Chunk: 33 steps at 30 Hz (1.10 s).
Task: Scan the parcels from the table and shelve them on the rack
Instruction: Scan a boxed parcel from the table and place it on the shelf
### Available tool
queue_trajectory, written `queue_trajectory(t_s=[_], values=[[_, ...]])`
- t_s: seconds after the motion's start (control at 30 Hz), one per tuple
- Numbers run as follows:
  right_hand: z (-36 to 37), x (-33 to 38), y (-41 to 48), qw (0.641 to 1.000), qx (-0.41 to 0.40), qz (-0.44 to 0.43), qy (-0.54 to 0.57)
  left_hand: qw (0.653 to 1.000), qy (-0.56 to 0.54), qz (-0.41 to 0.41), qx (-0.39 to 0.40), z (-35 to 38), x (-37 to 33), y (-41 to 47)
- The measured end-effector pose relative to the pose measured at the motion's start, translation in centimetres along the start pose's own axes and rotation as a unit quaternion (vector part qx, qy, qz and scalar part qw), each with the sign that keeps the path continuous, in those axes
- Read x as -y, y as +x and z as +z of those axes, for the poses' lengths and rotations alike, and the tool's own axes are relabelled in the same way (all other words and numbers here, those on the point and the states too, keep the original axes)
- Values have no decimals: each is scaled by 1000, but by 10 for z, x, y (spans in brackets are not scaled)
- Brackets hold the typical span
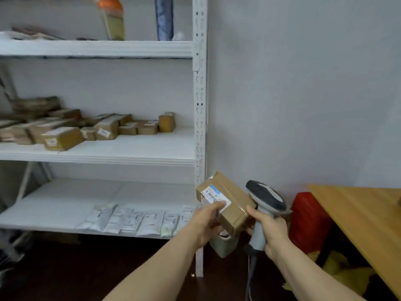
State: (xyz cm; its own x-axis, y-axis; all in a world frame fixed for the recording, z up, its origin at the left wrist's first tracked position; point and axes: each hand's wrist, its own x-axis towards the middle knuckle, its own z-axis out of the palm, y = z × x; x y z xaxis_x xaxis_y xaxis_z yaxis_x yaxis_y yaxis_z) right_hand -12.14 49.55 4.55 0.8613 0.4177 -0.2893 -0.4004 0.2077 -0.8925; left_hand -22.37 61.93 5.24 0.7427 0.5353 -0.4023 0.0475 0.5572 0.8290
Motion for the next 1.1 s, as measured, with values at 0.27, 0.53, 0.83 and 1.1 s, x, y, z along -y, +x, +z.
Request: queue_trajectory(t_s=[0.27,0.53,0.83,1.1], values=[[181,-61,-23,999,39,2,16,996,94,-5,9,-152,-92,-11],[252,-59,13,997,69,-12,-23,994,100,43,-1,-200,-159,30],[303,-59,95,996,92,4,-7,988,142,44,-37,-217,-213,104],[349,-59,155,994,88,-16,-63,976,180,83,-88,-228,-259,182]])
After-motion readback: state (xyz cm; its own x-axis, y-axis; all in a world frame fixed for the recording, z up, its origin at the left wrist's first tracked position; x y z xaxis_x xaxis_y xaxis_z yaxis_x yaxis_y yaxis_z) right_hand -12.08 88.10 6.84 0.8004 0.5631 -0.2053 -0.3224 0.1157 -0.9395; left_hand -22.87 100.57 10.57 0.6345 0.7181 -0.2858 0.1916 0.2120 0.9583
